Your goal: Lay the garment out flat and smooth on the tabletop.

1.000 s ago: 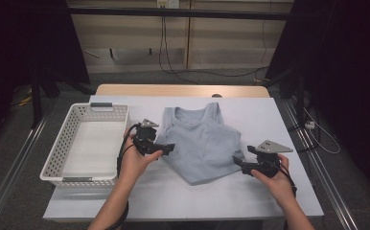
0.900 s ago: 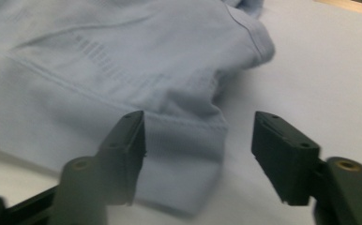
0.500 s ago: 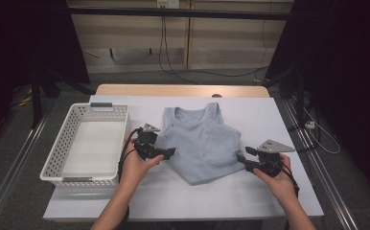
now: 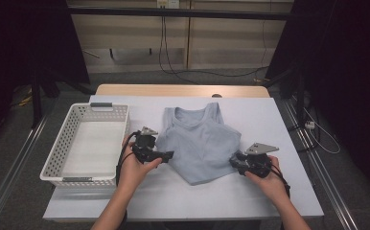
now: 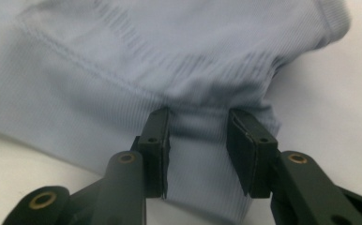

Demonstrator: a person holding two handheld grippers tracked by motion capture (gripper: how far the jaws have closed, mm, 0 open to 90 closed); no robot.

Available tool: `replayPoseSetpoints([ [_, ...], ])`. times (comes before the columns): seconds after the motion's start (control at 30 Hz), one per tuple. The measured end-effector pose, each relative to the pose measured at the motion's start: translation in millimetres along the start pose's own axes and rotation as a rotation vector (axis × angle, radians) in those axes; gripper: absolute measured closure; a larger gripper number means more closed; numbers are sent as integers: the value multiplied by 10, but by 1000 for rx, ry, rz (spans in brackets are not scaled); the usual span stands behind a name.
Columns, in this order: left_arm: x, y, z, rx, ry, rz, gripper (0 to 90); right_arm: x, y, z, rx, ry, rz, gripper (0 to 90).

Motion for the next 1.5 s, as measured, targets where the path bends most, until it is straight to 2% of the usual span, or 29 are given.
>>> replayPoseSetpoints([
  [0.03,-11,-5,-5,-6,2,-4,143,7,17,4,-1,2,-7,689],
  [0.07,-19,-8,-13,-11,-2,-1,143,7,17,4,-1,2,-7,689],
  [0.1,-28,-16,-25,-16,-8,-3,141,18,37,56,-34,23,1,800],
  [0.13,-31,-19,-31,-17,-22,3,141,18,37,56,-34,23,1,800],
  [0.2,-38,-23,-40,-20,-20,2,137,27,41,76,-36,39,3,850],
  [0.3,-33,-21,-37,-18,-14,2,139,25,41,79,-39,30,6,856],
  [0.33,-32,-20,-28,-20,-15,1,141,24,45,77,-42,28,4,843],
  [0.4,-28,-26,-21,-17,-9,0,142,4,73,71,-50,23,-10,750],
  [0.43,-25,-25,-11,-14,-12,4,146,-33,98,123,-88,24,-38,601],
  [0.53,-34,-27,-14,-5,6,-1,147,-38,86,186,-100,32,-39,558],
  [0.6,-51,-33,-17,-10,5,-9,148,12,17,250,-102,62,0,505],
  [0.63,-49,-35,-16,-13,3,-8,147,8,-6,255,-85,77,-10,508],
  [0.67,-46,-40,-17,-17,1,-7,147,-2,-9,257,-80,68,-1,532],
  [0.77,-46,-39,-26,-17,-2,-8,145,-6,-13,221,-62,76,-5,688],
  [0.83,-46,-37,-21,-22,-8,-6,143,-4,-8,209,-71,73,-3,773],
  [0.97,-56,-21,-17,-12,6,-7,154,-19,-10,227,-72,102,9,847],
  [1.03,-81,18,-2,-9,13,-16,164,-35,0,214,-90,85,8,871],
  [1.1,-112,68,0,-4,15,-30,170,-91,60,191,-123,41,-26,888],
  [1.2,-134,110,-24,1,7,-40,177,-192,166,146,-127,-1,-93,892],
  [1.37,-108,122,-69,18,2,-26,199,-292,194,170,-114,17,-125,893],
  [1.47,-83,131,-79,22,8,-22,215,-402,234,155,-108,-9,-176,893],
  [1.5,-68,128,-80,24,11,-16,215,-402,234,155,-108,-9,-176,893],
])
Point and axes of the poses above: each handheld gripper's, and its own axes: y roughly backward along the jaws, x roughly out of its underside, z roughly to its left, the point moved 9 cm from there along -y, roughly forward along the jaws
